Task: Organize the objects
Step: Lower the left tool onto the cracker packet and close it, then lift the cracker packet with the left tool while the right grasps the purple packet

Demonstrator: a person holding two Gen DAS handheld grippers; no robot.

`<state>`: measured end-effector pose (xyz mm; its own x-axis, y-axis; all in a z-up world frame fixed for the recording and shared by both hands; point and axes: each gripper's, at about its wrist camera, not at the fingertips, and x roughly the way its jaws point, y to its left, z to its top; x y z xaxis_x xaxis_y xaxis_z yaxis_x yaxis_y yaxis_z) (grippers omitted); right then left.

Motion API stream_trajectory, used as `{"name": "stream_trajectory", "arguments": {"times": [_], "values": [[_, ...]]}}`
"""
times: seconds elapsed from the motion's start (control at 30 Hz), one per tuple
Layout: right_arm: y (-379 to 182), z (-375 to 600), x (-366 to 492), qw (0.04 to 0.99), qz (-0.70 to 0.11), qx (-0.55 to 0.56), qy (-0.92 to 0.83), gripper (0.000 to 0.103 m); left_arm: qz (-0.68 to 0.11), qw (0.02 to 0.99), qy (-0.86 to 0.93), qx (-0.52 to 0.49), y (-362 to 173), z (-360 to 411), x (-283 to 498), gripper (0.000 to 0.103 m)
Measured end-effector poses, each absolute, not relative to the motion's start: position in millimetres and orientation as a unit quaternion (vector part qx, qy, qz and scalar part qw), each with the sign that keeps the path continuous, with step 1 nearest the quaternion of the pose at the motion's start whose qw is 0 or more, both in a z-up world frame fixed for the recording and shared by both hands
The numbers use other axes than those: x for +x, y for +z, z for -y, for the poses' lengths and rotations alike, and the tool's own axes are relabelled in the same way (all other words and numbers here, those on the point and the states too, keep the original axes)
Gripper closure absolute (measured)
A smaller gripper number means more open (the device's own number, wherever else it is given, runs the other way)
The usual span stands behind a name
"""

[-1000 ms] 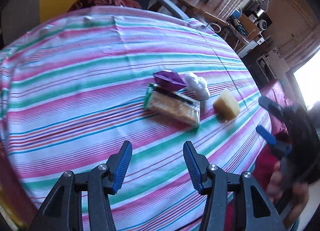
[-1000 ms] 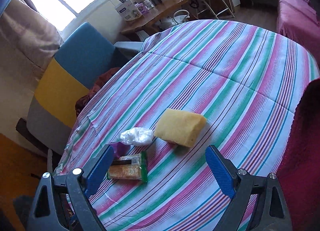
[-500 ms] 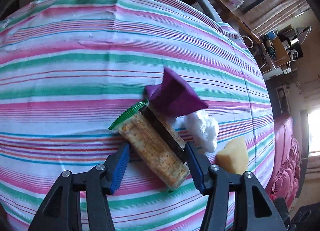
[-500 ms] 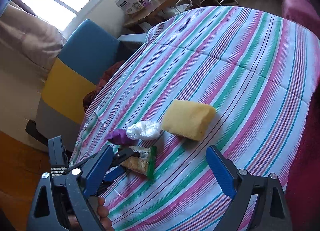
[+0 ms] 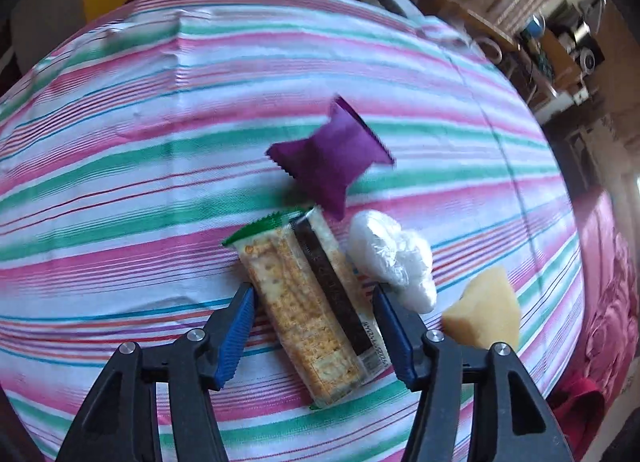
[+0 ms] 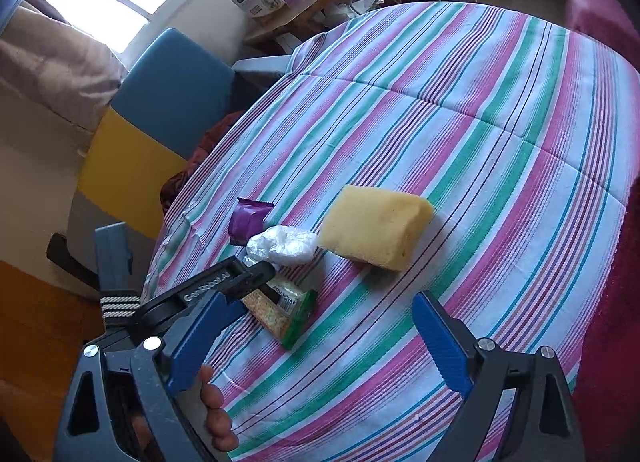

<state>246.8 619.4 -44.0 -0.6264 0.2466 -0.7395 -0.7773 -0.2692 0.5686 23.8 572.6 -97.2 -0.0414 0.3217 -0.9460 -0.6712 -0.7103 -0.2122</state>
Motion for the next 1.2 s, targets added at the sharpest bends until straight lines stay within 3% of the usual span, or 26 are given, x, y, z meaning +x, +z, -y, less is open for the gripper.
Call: {"name": "stream_trajectory", "arguments": {"times": [0.1,0.23,0.77,0.97,1.2], "values": [[-45.9,-621.3,247.4,0.347,-0.500,-0.269,0.747,0.008,-0.176,0.365,0.715,-0.569,-98.1,-579.0,32.9,0.038],[-47.9,-624.1,251.3,0.353,-0.504,-0.266,0.742,0.008,-0.188,0.399,0.716,-0.542,-95.2,-553.2,34.2,0.055],[-42.5,-608.9,225.3,0.334,-0.441,-0.318,0.770,0.009,-0.188,0.429,0.743,-0.478,-88.1,-359.7,46.3,0.055],[-34.3,-594.7,204.4,0.305,-0.411,-0.333,0.792,0.019,-0.179,0.441,0.750,-0.459,-91.7,-358.0,49.4,0.055],[-17.1,-611.2,156.4,0.313,-0.396,-0.330,0.798,0.021,-0.163,0.452,0.749,-0.456,-93.9,-352.6,46.4,0.055]]}}
